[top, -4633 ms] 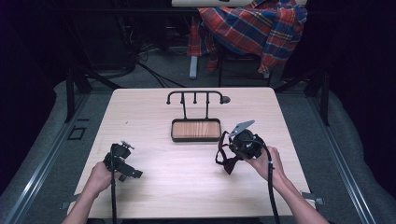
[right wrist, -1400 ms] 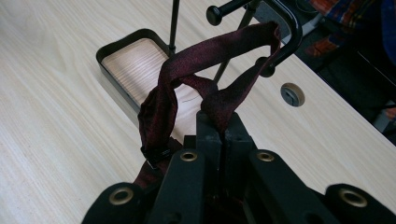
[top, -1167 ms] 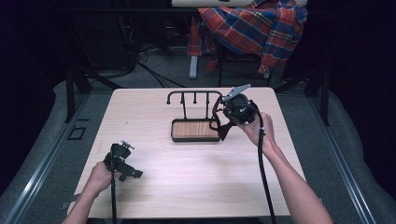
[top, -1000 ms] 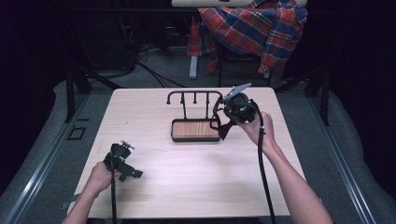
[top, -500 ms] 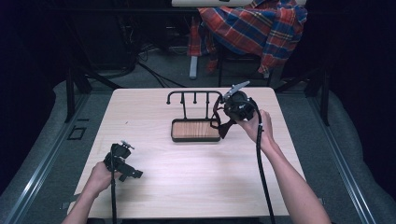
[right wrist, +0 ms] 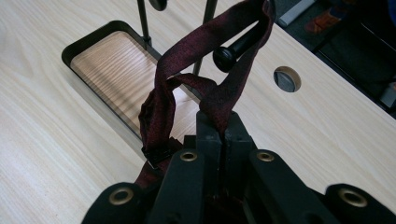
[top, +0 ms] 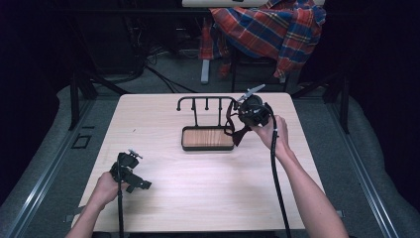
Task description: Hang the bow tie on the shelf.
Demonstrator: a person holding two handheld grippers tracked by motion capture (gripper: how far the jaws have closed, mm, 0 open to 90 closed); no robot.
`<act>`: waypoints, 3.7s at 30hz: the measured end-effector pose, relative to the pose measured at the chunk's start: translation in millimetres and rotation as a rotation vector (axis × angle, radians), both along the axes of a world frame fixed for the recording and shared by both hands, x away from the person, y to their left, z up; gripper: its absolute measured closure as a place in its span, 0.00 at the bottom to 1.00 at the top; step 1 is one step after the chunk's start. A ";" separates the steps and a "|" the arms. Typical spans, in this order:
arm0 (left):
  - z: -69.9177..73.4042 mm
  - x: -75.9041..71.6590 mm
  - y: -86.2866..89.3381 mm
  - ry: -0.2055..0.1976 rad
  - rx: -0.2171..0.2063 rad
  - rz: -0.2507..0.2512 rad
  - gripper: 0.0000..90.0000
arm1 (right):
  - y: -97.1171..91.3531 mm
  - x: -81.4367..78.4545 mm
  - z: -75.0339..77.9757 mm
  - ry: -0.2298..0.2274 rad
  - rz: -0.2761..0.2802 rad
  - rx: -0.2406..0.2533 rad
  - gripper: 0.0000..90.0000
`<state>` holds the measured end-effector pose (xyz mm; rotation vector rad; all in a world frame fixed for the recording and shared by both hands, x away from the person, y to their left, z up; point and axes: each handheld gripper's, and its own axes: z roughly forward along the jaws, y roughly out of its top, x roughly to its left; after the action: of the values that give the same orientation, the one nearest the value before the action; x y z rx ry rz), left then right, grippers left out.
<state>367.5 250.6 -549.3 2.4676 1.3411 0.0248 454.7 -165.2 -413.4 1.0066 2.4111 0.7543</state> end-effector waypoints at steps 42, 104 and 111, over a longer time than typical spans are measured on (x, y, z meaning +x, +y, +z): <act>0.0 0.1 0.0 0.001 -0.001 -0.002 0.00 | -6.7 26.3 -34.4 0.093 -0.078 0.035 0.97; 0.8 -0.5 -1.8 -0.004 0.004 -0.014 0.00 | -19.6 -4.8 -13.7 0.133 -0.096 0.098 0.35; 1.1 -1.0 -2.1 -0.001 0.004 -0.008 0.00 | -22.8 -30.6 -6.1 0.137 -0.049 0.076 0.24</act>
<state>366.5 248.5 -548.3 2.4760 1.3314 0.0272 424.2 -188.0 -419.5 1.1783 2.4786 0.7889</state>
